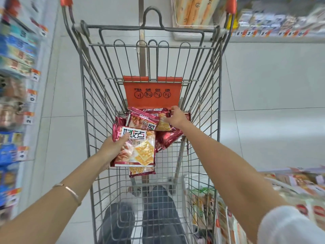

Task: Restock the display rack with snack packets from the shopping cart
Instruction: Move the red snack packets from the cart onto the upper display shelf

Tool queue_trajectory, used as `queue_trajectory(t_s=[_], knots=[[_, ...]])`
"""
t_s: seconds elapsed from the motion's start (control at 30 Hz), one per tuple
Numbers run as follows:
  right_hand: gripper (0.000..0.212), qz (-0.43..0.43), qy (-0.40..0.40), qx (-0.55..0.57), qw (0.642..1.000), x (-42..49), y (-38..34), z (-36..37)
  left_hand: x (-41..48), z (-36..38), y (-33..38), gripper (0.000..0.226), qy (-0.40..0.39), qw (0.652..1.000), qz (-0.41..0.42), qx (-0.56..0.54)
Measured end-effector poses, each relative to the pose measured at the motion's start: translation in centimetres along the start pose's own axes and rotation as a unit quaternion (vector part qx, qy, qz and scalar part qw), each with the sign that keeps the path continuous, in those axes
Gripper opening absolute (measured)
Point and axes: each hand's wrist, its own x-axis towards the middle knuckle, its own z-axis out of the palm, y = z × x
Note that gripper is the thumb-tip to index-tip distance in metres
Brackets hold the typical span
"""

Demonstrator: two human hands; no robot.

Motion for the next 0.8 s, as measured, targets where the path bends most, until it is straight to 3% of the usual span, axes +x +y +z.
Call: queue_trajectory(t_s=[0.13, 0.23, 0.33, 0.5, 0.57, 0.67, 0.8], knots=[[0.052, -0.035, 0.054, -0.023, 0.998, -0.2, 0.8, 1.1, -0.2, 0.1, -0.2, 0.071, 0.005, 1.000, -0.002, -0.007], [0.024, -0.054, 0.125, -0.013, 0.991, -1.7, 1.8, -0.7, 0.4, -0.4, -0.7, 0.112, -0.011, 0.999, -0.019, -0.035], [0.020, -0.084, 0.215, -0.013, 0.973, -4.1, 2.1, -3.9, 2.5, -1.4, -2.2, 0.126, -0.013, 0.998, -0.036, -0.051], [0.021, -0.135, 0.252, 0.016, 0.958, -10.2, -0.1, -8.3, 3.9, -1.8, -2.2, 0.125, -0.018, 0.997, -0.027, -0.073], [0.031, -0.106, 0.228, 0.098, 0.963, -11.7, -0.8, -9.2, 0.2, -1.1, 0.9, 0.112, -0.009, 0.997, 0.001, -0.074], [0.038, -0.048, 0.108, 0.235, 0.965, -13.6, -1.9, -9.1, -3.8, -0.4, 4.1, 0.097, -0.019, 0.997, 0.032, -0.070], [0.034, 0.040, -0.035, 0.396, 0.917, -17.7, -4.0, -6.8, -7.9, 0.1, 7.4, 0.074, -0.104, 0.988, 0.011, -0.118]])
